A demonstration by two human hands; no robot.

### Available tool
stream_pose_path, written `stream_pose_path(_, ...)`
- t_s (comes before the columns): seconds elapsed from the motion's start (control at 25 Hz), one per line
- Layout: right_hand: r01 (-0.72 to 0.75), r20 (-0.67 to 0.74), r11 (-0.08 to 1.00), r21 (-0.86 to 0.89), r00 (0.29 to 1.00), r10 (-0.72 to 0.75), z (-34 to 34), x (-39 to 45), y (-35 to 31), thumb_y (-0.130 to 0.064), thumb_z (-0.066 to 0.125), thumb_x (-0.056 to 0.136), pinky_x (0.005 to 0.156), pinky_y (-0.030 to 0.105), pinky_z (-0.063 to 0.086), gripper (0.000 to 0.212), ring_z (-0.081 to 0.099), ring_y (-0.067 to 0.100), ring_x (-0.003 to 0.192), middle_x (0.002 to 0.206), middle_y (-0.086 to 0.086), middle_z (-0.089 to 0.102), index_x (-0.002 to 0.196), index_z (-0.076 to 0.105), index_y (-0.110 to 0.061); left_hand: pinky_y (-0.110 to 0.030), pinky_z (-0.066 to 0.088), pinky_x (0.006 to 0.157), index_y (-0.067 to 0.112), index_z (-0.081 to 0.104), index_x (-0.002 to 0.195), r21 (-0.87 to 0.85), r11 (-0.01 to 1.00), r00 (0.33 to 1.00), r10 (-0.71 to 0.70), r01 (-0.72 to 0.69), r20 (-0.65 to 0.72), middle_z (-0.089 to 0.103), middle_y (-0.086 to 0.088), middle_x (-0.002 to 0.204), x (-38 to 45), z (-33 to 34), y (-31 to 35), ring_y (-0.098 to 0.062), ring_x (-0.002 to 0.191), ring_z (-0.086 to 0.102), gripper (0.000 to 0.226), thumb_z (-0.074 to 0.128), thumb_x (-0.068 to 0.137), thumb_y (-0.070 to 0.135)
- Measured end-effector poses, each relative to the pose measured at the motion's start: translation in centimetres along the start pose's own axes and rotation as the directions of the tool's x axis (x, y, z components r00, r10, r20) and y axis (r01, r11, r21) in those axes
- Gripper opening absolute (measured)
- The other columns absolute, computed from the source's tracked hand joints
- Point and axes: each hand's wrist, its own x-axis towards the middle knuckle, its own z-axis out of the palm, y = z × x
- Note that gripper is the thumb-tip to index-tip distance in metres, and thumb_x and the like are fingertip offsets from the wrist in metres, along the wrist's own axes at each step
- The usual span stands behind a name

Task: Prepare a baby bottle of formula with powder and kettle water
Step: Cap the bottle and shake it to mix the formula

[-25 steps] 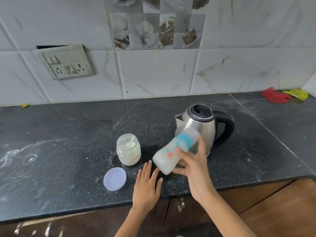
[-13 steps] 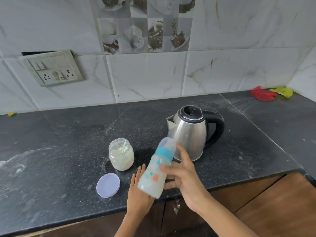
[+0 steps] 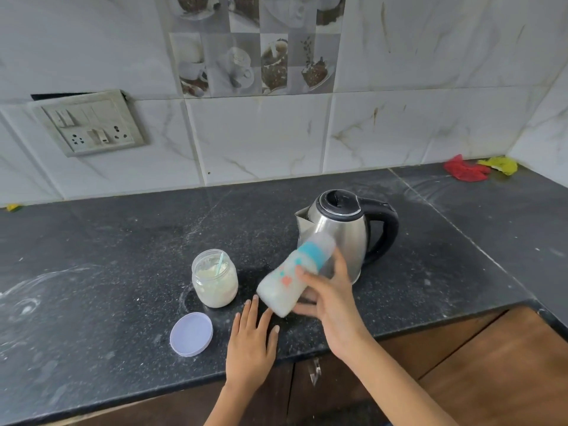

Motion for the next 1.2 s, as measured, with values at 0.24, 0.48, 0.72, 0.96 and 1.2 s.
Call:
stream_pose_path(0.24,0.008,-0.041,1.000,0.003,0.999,-0.008,-0.6,0.5,0.6,-0.011,0.075,0.078,0.069,0.048,0.061,0.077,0.075,0.027,0.092,0.109,0.003,0.074,0.141,0.038,-0.036,-0.046,0.034,0.110,0.030,0.046,0.131,0.053,0.998,0.999,0.027,-0.026,-0.021,0.044,-0.010,0.145,0.1,-0.3,0.0,-0.030,0.135,0.038,0.040,0.043,0.092,0.037)
stream_pose_path(0.48,0.075,0.049,0.966,-0.248,0.997,-0.065,-1.5,0.2,2.3,-0.006,0.081,0.073,0.066,0.038,0.062,0.079,0.072,0.016,0.100,0.111,0.001,0.073,0.133,0.042,-0.040,-0.044,0.027,0.113,0.025,0.024,0.144,0.018,1.000,0.996,-0.009,0.007,0.089,0.032,-0.008,0.152,0.3,-0.2,-0.4,-0.026,0.141,0.028,0.056,0.035,0.091,0.038)
stream_pose_path(0.72,0.280,0.055,0.680,-0.677,0.941,-0.333,-4.7,2.9,6.1,-0.011,0.089,0.065,0.083,0.018,0.056,0.093,0.063,-0.016,0.098,0.117,-0.027,0.057,0.132,0.034,-0.046,-0.039,0.019,0.114,0.028,0.042,0.138,0.120,0.993,0.993,-0.033,0.020,0.112,0.028,-0.007,0.154,0.6,-0.4,-0.1,-0.025,0.142,0.025,0.045,0.031,0.097,0.043)
stream_pose_path(0.96,0.337,0.075,0.640,-0.691,0.913,-0.401,-5.6,4.7,9.1,-0.013,0.090,0.064,0.091,0.032,0.058,0.083,0.063,0.012,0.111,0.124,-0.011,0.060,0.131,0.043,-0.032,-0.039,0.018,0.115,0.028,0.040,0.139,0.130,0.991,0.991,-0.044,0.028,0.127,0.026,-0.007,0.155,0.7,-0.4,0.0,-0.025,0.143,0.022,0.046,0.030,0.097,0.043)
stream_pose_path(1.2,0.312,-0.007,0.551,-0.774,0.866,-0.499,-6.1,3.7,9.9,-0.024,0.088,0.066,0.072,0.019,0.058,0.074,0.063,0.008,0.097,0.122,-0.008,0.057,0.129,0.049,-0.018,-0.037,0.011,0.117,0.027,0.038,0.140,0.026,0.997,0.983,-0.070,0.066,0.173,0.022,-0.006,0.156,1.0,-1.3,0.6,-0.022,0.145,0.016,0.045,0.035,0.097,0.041)
